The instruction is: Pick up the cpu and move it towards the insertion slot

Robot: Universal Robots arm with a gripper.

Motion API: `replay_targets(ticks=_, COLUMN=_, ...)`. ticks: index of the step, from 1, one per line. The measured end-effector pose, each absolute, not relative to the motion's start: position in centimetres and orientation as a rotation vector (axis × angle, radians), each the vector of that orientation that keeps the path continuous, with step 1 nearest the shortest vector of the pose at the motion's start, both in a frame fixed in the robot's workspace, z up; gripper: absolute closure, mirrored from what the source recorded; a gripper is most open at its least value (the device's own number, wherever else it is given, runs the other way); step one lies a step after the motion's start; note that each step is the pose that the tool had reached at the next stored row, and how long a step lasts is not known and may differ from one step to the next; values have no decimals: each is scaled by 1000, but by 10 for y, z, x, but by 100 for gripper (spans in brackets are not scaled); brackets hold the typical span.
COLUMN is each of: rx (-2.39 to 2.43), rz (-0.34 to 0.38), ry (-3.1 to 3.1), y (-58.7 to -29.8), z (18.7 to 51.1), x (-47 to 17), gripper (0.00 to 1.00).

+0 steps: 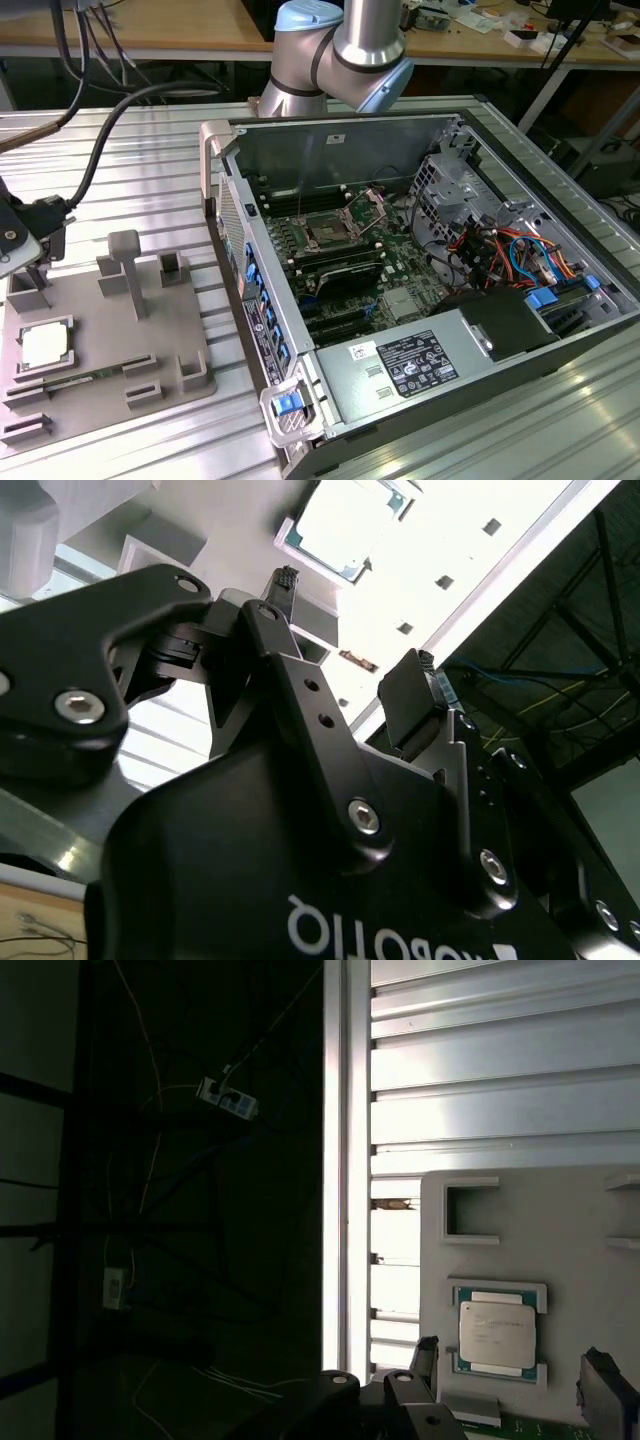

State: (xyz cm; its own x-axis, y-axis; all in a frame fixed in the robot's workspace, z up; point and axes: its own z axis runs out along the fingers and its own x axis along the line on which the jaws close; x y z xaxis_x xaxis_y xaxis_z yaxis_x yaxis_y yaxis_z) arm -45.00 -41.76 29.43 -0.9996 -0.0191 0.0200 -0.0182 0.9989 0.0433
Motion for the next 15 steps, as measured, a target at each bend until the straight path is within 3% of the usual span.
replay_targets(ticks=15, rx=29, rz=-67, ry=-3120, y=-418, z=283, x=-450, gripper=38)
